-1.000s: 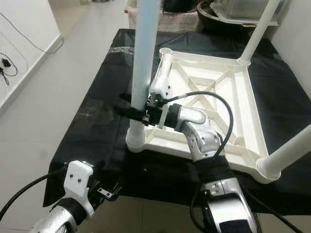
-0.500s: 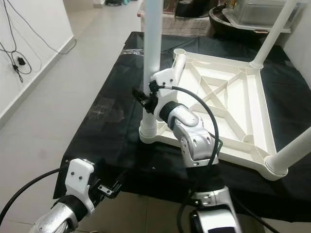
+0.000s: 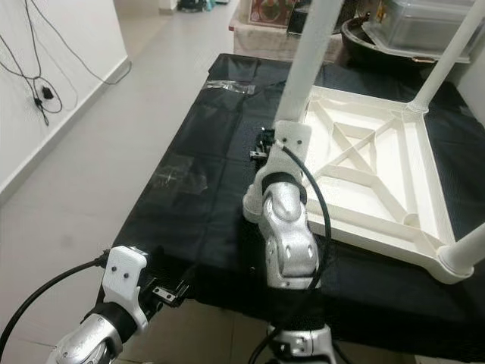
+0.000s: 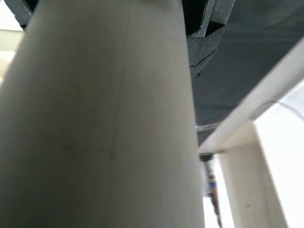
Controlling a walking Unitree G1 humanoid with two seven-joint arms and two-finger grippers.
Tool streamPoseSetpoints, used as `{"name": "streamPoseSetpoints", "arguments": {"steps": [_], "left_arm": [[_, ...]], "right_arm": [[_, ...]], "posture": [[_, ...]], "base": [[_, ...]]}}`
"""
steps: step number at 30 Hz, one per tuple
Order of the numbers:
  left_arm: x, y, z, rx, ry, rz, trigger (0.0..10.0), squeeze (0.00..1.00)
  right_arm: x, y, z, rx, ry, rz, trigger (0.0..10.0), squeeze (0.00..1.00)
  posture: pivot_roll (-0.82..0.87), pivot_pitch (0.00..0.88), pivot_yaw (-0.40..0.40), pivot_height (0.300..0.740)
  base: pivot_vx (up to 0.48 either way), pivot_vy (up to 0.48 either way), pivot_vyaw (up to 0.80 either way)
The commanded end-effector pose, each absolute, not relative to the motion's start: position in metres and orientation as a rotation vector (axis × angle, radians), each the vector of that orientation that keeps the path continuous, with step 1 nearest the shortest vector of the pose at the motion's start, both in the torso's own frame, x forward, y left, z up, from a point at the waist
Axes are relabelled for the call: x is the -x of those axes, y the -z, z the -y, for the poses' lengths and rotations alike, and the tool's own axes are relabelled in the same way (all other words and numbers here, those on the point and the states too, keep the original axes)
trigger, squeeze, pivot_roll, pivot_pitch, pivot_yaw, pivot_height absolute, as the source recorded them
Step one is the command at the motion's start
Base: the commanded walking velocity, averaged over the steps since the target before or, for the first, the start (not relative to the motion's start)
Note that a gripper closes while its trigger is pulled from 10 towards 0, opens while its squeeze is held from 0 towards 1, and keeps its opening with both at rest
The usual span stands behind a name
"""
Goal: Building children table
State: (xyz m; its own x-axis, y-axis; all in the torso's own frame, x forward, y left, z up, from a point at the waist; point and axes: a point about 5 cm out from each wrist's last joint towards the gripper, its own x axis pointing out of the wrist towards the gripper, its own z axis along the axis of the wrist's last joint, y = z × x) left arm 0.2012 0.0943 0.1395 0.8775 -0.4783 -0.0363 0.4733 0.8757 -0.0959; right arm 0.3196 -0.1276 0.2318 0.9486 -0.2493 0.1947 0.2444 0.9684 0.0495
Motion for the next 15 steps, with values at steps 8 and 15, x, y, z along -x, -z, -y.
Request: {"name": "streamPoseSetpoints", "arguments": {"steps": [8, 15], "left_arm": [[-0.202, -0.135, -0.095, 0.072, 0.505, -0.077, 10.0, 0.00], [-0.202, -0.133, -0.095, 0.071, 0.508, -0.082, 10.0, 0.00]], "right_arm": [[-0.305, -0.195, 0.122, 0.089, 0.588, 0.007, 10.0, 0.00], [-0.315, -0.221, 0.095, -0.136, 0.361, 0.095, 10.0, 0.00]], "posture": [[0.11, 0.152, -0.026, 0.740], [0.10, 0.137, -0.025, 0.740]], "base": [[0.000, 0.000, 0.00], [0.000, 0.000, 0.00]]}}
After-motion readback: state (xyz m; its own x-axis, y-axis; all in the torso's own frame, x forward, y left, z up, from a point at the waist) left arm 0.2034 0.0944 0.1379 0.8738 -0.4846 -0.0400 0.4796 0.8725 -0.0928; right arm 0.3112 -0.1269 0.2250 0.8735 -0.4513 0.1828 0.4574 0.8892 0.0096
